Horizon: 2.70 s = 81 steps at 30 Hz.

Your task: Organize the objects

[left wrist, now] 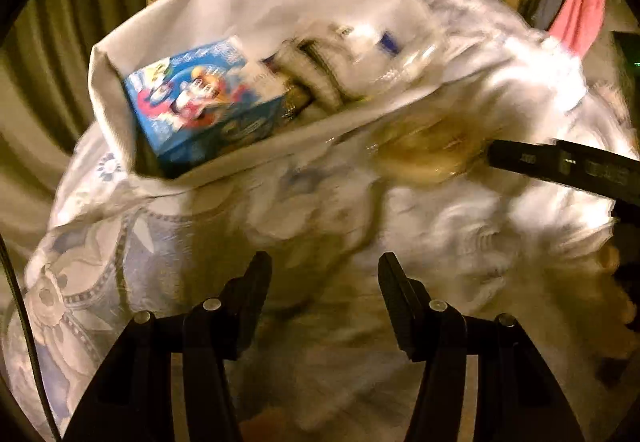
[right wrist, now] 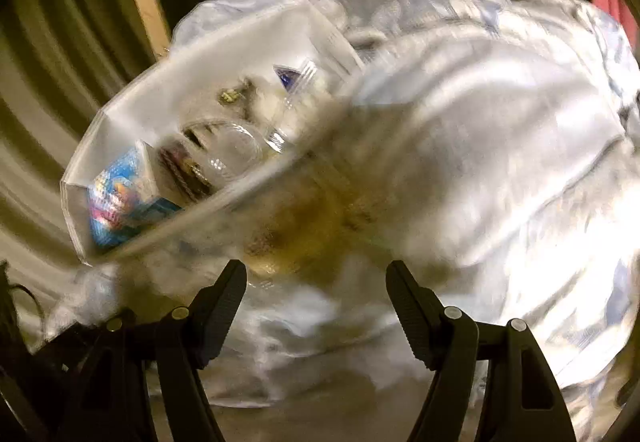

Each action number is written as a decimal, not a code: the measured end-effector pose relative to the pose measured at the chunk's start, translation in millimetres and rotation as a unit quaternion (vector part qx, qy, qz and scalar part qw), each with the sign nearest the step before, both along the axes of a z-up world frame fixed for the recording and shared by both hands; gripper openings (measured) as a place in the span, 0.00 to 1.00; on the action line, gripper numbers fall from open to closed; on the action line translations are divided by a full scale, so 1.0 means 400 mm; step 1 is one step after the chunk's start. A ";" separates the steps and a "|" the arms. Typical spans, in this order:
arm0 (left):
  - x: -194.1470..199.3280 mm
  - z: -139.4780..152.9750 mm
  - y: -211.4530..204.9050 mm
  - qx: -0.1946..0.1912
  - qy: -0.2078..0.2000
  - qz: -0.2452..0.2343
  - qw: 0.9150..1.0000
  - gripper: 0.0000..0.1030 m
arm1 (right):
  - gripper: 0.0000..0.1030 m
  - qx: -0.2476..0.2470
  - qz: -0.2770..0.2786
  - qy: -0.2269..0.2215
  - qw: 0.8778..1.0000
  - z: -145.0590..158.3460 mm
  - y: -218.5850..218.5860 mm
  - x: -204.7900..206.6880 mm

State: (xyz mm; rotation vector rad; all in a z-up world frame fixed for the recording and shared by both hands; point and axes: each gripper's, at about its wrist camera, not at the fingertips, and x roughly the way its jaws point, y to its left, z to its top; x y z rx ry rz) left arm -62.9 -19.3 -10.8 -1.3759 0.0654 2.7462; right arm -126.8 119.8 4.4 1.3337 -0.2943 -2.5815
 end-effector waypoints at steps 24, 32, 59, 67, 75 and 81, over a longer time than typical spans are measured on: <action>-0.081 -0.108 -0.027 0.012 -0.045 0.023 0.999 0.64 | 0.99 0.067 0.014 -0.039 0.997 -0.164 -0.049 0.005; -0.092 -0.107 -0.017 0.008 -0.045 0.024 0.999 0.64 | 1.00 0.067 0.013 -0.039 0.997 -0.163 -0.049 0.005; -0.099 -0.135 0.266 -0.381 0.042 0.008 0.924 0.83 | 1.00 0.086 0.012 -0.038 0.996 -0.149 -0.012 0.058; -0.097 -0.148 0.227 -0.364 0.032 0.007 0.931 0.83 | 1.00 0.100 0.012 -0.039 0.994 -0.136 0.010 0.081; -0.103 -0.151 0.224 -0.361 0.028 0.007 0.932 0.83 | 1.00 0.100 0.012 -0.039 0.994 -0.130 0.009 0.088; -0.121 -0.135 0.127 -0.221 -0.022 0.013 0.975 0.85 | 1.00 0.098 0.012 -0.039 0.994 -0.121 0.027 0.101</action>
